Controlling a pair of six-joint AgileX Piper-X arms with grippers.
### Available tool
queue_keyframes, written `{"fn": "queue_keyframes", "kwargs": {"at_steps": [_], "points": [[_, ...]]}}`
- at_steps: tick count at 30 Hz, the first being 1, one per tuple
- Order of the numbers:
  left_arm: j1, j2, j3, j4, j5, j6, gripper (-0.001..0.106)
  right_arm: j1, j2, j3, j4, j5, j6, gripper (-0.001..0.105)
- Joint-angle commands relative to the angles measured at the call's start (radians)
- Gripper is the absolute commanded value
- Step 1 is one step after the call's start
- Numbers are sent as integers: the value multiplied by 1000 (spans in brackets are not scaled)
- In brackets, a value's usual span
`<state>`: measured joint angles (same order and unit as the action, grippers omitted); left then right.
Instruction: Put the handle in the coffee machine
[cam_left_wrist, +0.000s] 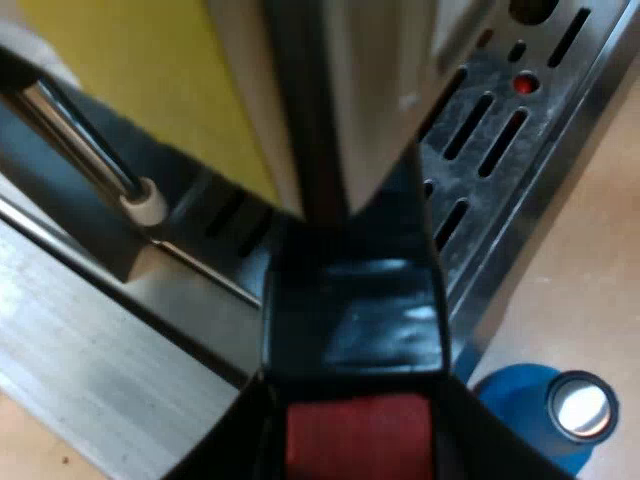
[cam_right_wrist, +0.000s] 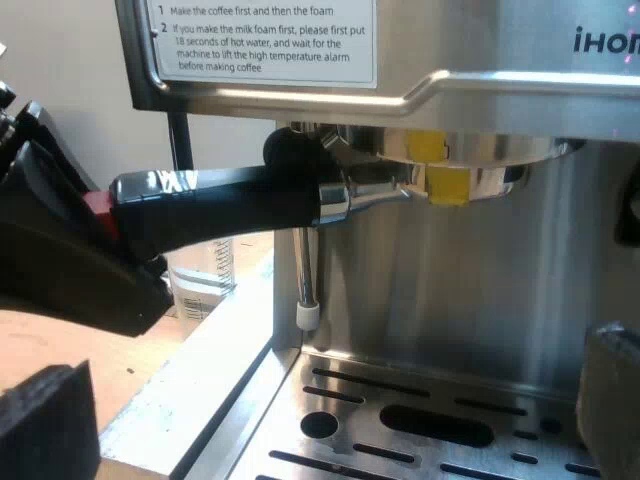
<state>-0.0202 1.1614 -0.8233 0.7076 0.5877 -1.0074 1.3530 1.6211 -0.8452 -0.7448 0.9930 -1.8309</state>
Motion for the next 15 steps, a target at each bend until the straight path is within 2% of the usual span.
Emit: {"fn": "queue_keyframes", "kwargs": {"at_steps": [1,15], "points": [[1,-22,-34,-54,149,-66,0,-4,-1,-2,-14,-2,-13,105],[1,-22,-55,0,151,-66,0,-12,-1,-2,53,-4,-17,104]]}}
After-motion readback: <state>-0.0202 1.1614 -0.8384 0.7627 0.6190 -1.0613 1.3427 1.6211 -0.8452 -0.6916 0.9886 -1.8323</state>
